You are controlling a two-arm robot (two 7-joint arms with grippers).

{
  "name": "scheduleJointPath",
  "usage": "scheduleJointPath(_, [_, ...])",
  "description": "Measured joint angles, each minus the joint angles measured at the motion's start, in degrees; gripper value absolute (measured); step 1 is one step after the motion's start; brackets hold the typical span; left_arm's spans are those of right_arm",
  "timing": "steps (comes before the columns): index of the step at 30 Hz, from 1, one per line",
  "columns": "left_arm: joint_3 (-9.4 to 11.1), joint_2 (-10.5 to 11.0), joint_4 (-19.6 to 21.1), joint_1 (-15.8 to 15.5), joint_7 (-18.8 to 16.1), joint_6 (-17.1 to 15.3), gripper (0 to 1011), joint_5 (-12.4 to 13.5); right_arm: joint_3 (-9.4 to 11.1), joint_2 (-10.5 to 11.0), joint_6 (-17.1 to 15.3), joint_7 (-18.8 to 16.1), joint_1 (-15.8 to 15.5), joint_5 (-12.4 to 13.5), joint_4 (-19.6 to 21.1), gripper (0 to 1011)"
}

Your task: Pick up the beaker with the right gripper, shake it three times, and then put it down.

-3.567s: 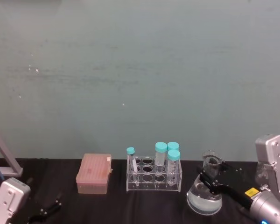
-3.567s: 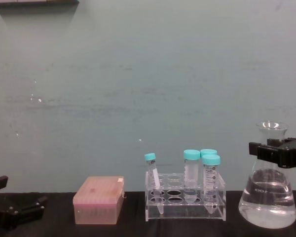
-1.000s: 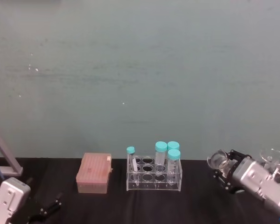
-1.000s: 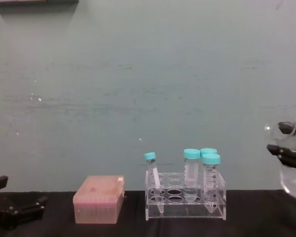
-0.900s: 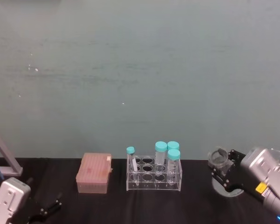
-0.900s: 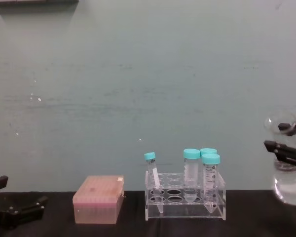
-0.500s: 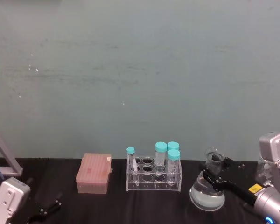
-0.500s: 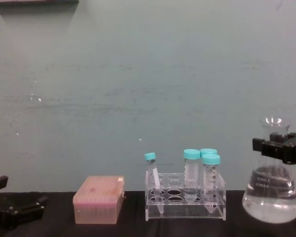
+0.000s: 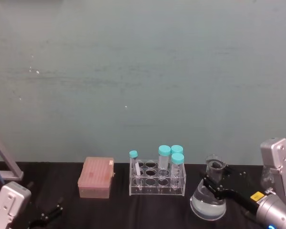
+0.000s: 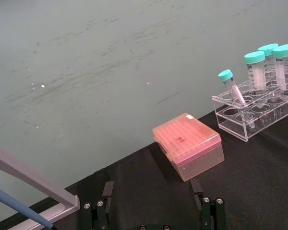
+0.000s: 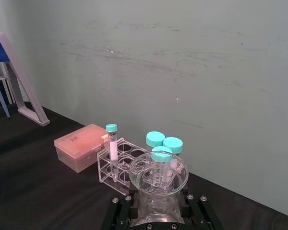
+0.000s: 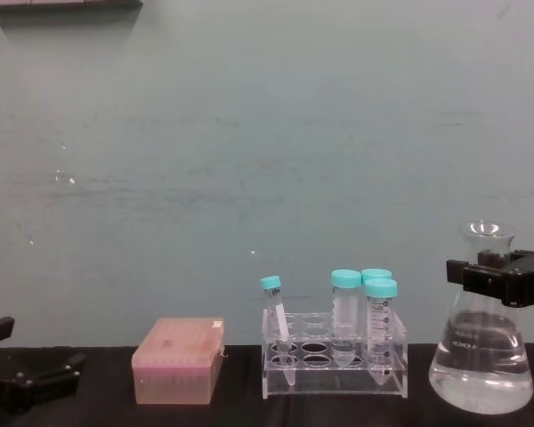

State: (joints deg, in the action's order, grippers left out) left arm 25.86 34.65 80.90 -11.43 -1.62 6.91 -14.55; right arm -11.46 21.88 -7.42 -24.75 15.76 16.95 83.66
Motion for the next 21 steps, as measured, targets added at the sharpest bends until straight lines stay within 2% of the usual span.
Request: scheduleJointPath(21, [0.0, 0.0, 0.0, 0.0, 0.0, 0.0, 1000, 0.0, 0.17, 0.0, 0.07, 0.04, 0.09, -0.22, -0.02, 458])
